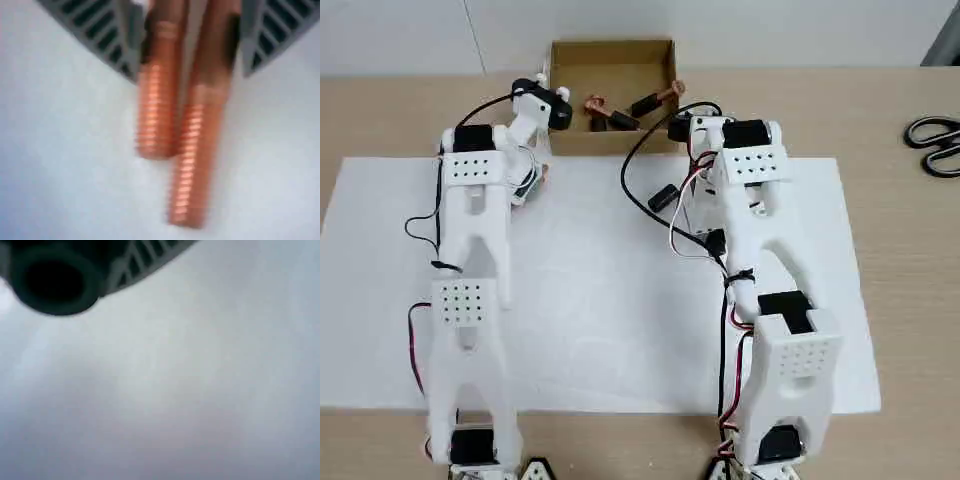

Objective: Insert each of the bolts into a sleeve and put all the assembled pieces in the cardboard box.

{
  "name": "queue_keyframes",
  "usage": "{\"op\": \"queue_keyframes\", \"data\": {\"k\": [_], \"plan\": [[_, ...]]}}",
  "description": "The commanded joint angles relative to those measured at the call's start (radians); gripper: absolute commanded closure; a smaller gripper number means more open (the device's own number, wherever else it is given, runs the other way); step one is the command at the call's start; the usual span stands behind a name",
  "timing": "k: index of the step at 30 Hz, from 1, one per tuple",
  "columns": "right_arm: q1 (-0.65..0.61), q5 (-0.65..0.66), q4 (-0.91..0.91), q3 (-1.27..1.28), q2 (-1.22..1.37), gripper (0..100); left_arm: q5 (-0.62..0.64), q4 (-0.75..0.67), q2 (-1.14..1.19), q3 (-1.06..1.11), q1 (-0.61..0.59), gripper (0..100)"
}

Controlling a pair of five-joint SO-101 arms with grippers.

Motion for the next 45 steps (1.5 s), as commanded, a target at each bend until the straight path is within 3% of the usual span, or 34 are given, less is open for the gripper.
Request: {"op": "queue_keyframes", "data": {"k": [1,7,24,31,38,45], "plan": [[0.002,0.002,0.012,-0.011,-0.096,99.5,-0.006,0.02,0.0,-0.058,-0.023,99],[0.002,0.002,0.01,-0.011,-0.096,99.5,-0.005,0.161,0.0,-0.219,0.009,99],[0.002,0.002,0.012,-0.011,-0.097,99.5,0.06,0.166,-0.003,-0.168,0.04,99],[0.002,0.002,0.012,-0.011,-0.097,99.5,0.195,0.164,-0.083,-0.166,0.021,99],[0.002,0.002,0.012,-0.011,-0.096,99.5,0.21,0.163,-0.144,-0.165,0.012,99],[0.002,0.002,0.012,-0.011,-0.096,99.5,0.384,0.147,-0.146,-0.18,-0.052,99]]}}
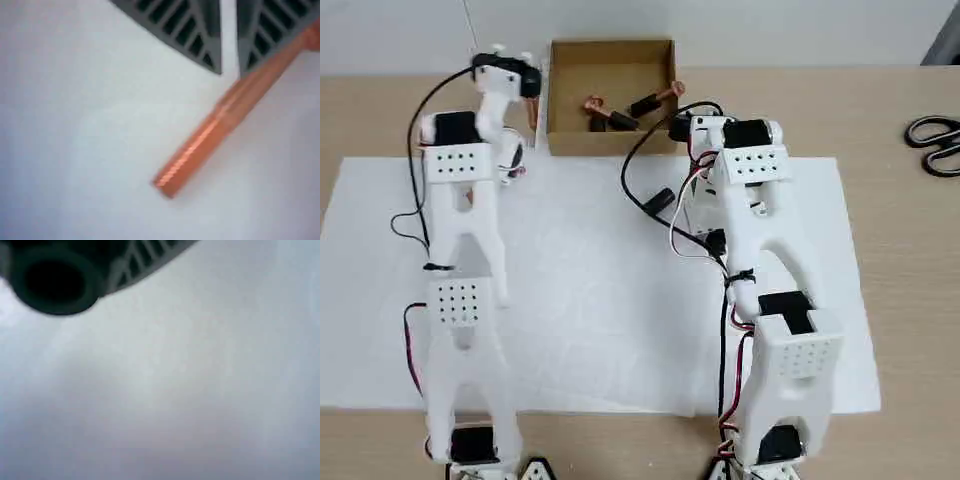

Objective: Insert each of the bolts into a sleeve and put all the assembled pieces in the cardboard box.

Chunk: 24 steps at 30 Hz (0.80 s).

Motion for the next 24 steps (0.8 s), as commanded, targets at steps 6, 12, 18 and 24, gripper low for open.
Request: {"op": "queue_keyframes", "data": {"k": [6,12,18,24], "plan": [[-0.002,0.002,0.012,-0.011,-0.093,99.5,0.018,-0.023,-0.068,-0.044,-0.041,99],[-0.016,0.002,0.012,-0.011,-0.094,99.5,-0.187,-0.084,0.003,-0.01,-0.038,99],[-0.019,0.002,0.012,-0.011,-0.094,99.5,-0.207,-0.061,0.063,-0.01,-0.043,82],[-0.019,0.002,0.012,-0.011,-0.093,99.5,-0.209,-0.068,0.078,-0.008,-0.043,80]]}}
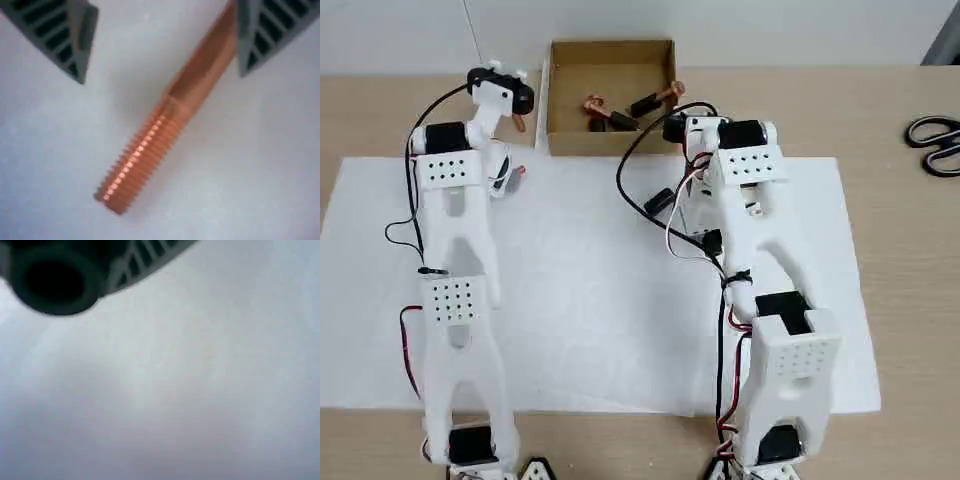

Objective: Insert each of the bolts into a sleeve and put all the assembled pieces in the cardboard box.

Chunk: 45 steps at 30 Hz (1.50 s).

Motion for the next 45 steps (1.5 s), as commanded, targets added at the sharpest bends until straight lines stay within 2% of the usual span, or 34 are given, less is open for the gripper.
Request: {"op": "queue_keyframes", "data": {"k": [1,11,17,23,28,34,38,45], "plan": [[-0.004,0.002,0.012,-0.011,-0.093,99.5,-0.006,-0.006,0.0,-0.005,-0.006,80],[-0.004,0.002,0.012,-0.011,-0.091,99.5,-0.006,-0.043,0.091,-0.01,-0.005,81],[-0.004,0.002,0.01,-0.011,-0.091,99.5,-0.006,0.008,0.092,-0.01,0.0,100],[-0.004,0.002,0.008,-0.011,-0.091,99.5,-0.006,0.081,0.089,-0.012,0.009,100],[-0.004,0.002,0.007,-0.011,-0.091,99.5,0.002,0.084,0.063,-0.005,0.044,100],[0.001,0.002,0.007,-0.011,-0.094,99.5,0.098,0.086,-0.054,0.001,0.107,100],[0.001,0.002,0.007,-0.011,-0.094,99.5,0.114,0.086,-0.166,0.124,0.137,100],[0.001,0.002,0.005,-0.012,-0.096,99.5,0.103,0.086,-0.511,0.522,0.138,100]]}}
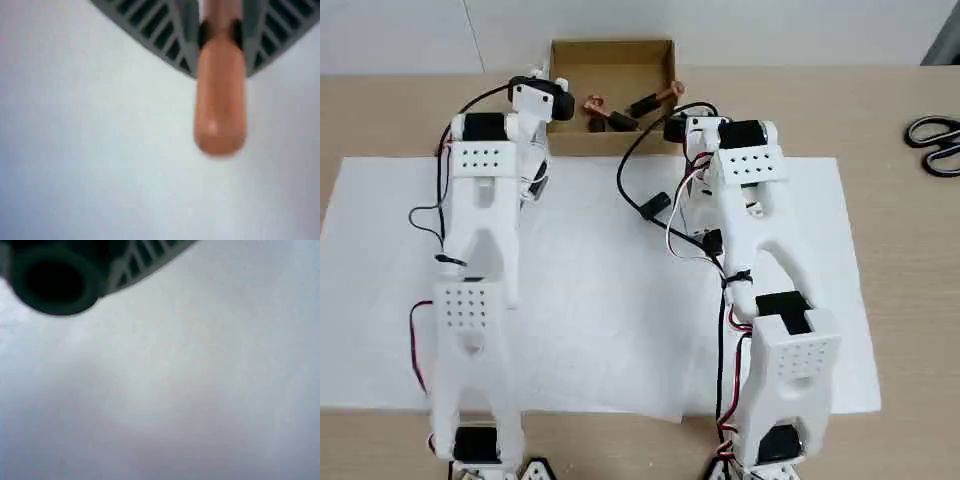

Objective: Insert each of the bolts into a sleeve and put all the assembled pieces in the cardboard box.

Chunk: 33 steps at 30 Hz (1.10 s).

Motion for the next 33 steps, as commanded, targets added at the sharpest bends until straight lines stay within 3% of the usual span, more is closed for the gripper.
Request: {"op": "queue_keyframes", "data": {"k": [1,8,14,25,29,33], "plan": [[0.001,0.002,0.005,-0.012,-0.096,99.5,-0.02,0.023,-0.267,0.186,0.011,100],[0.002,0.002,0.005,-0.012,-0.096,99.5,-0.14,0.02,-0.606,0.616,0.063,100],[0.002,0.002,0.005,-0.012,-0.096,99.5,-0.29,0.018,-0.709,0.8,0.054,100],[0.002,0.002,0.01,-0.012,-0.096,99.5,-0.482,0.018,-0.672,0.814,0.043,100],[0.002,0.002,0.01,-0.012,-0.096,99.5,-0.47,0.005,-0.672,0.739,0.037,100],[-0.004,0.002,0.01,-0.012,-0.096,99.5,-0.359,-0.068,-0.672,0.65,0.041,100]]}}
